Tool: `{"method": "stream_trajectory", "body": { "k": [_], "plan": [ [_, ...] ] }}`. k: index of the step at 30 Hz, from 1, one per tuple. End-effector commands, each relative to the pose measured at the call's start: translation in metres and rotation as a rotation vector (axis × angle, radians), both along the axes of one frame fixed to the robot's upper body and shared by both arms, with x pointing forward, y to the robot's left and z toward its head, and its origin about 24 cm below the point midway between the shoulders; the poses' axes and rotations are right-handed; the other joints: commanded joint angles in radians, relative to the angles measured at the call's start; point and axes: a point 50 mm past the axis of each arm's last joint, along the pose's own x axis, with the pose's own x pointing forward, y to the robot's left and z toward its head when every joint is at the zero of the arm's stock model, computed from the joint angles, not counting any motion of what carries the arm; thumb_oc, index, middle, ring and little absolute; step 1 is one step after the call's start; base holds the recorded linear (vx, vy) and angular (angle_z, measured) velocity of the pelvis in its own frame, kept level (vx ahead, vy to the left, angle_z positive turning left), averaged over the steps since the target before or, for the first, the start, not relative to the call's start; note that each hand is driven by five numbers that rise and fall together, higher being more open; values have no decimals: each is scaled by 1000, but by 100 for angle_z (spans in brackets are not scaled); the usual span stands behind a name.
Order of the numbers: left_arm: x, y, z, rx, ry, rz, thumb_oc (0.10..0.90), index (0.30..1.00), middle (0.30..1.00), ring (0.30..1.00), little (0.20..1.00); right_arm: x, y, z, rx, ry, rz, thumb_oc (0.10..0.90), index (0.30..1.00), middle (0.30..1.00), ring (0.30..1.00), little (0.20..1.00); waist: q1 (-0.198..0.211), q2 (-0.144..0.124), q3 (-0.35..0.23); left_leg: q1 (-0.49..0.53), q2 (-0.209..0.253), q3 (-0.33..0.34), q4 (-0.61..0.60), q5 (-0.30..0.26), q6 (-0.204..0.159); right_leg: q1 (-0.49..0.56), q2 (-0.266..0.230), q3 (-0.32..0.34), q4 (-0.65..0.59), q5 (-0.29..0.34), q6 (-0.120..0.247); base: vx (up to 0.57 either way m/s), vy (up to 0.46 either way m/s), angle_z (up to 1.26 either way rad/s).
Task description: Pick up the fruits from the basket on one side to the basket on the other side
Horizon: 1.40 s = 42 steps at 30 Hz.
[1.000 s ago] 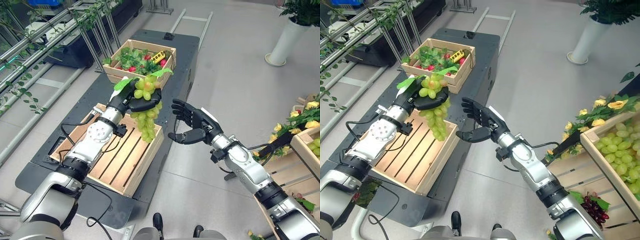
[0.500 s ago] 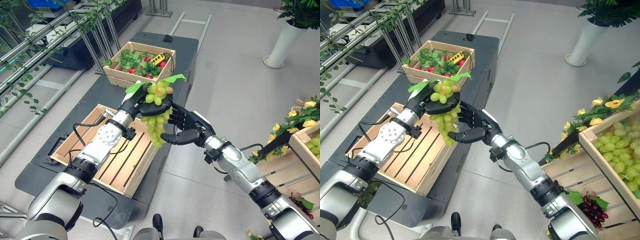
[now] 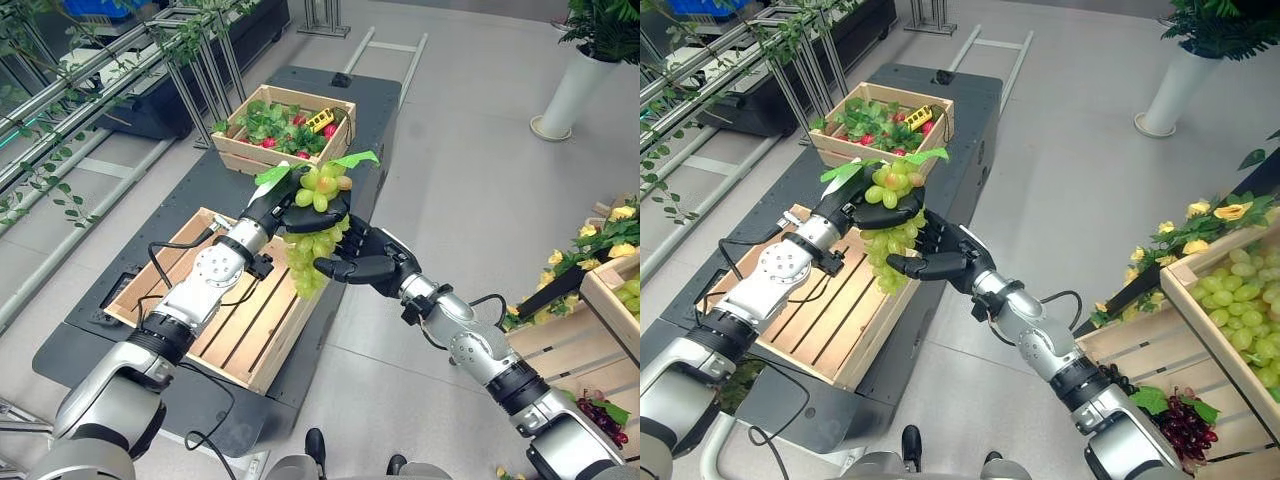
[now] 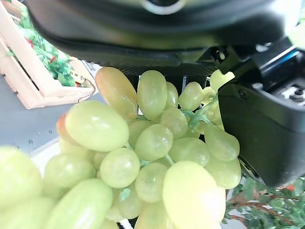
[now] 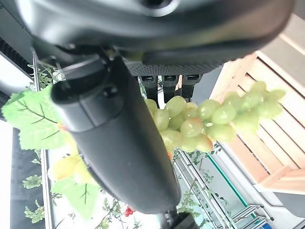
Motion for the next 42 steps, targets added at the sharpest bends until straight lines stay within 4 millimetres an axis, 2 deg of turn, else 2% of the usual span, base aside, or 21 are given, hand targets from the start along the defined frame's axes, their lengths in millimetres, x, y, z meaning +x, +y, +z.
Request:
{"method": "stream_trajectory", "body": {
  "k": [1, 7, 20, 25, 30, 31, 32, 42],
  "plan": [
    [-6, -71, 71, -222, -239, -402, 400, 300, 300, 300, 300, 3, 55, 32, 172, -76, 202, 800, 900, 900, 900, 900, 19, 24, -198, 7, 25, -48, 1, -101, -63, -53, -2, -3, 2, 18, -48, 0, 0, 0],
    [-12, -83, 71, -264, -185, -515, 400, 300, 300, 300, 300, 11, 53, 30, 156, -61, 156, 800, 900, 900, 900, 900, 26, 19, -200, 10, 27, -53, 1, -103, -62, -48, 0, -6, 1, 17, -50, 0, 0, 0],
    [-25, -104, 68, -332, -79, -718, 400, 300, 300, 300, 300, 32, 53, 38, 103, -53, 38, 800, 900, 900, 900, 900, 51, 12, -206, 12, 27, -70, 1, -106, -62, -34, -2, -17, -10, 23, -53, 0, -2, 2],
    [-25, -106, 67, -325, -69, -717, 400, 300, 300, 300, 300, 38, 53, 47, 132, -72, 6, 800, 900, 900, 900, 900, 59, 11, -203, 11, 26, -77, 1, -104, -63, -31, -2, -20, -11, 24, -54, -2, 5, 4],
    [-21, -99, 62, -319, -60, -650, 400, 300, 300, 300, 300, 39, 47, 58, 185, -123, -59, 800, 900, 900, 900, 900, 63, 12, -205, 9, 25, -80, 1, -105, -60, -32, -4, -22, -13, 26, -54, -2, 5, 7],
    [-20, -97, 61, -320, -58, -639, 400, 300, 300, 300, 300, 39, 45, 59, 192, -129, -64, 667, 700, 700, 700, 700, 63, 13, -205, 8, 25, -81, 1, -105, -60, -33, -5, -22, -13, 27, -53, 0, 0, 0],
    [-18, -92, 58, -324, -55, -615, 400, 300, 300, 300, 300, 39, 42, 59, 202, -135, -74, 400, 300, 300, 300, 300, 62, 13, -205, 8, 26, -80, 1, -104, -59, -34, -5, -21, -13, 28, -53, 0, 0, 0],
    [-7, -46, 44, -421, -90, -369, 400, 300, 300, 300, 300, 32, 14, 44, 233, -139, -140, 400, 300, 300, 300, 300, 46, 16, -203, 9, 28, -71, 1, -104, -58, -39, -5, -8, -12, 27, -52, -1, 1, 0]
  ]
}}
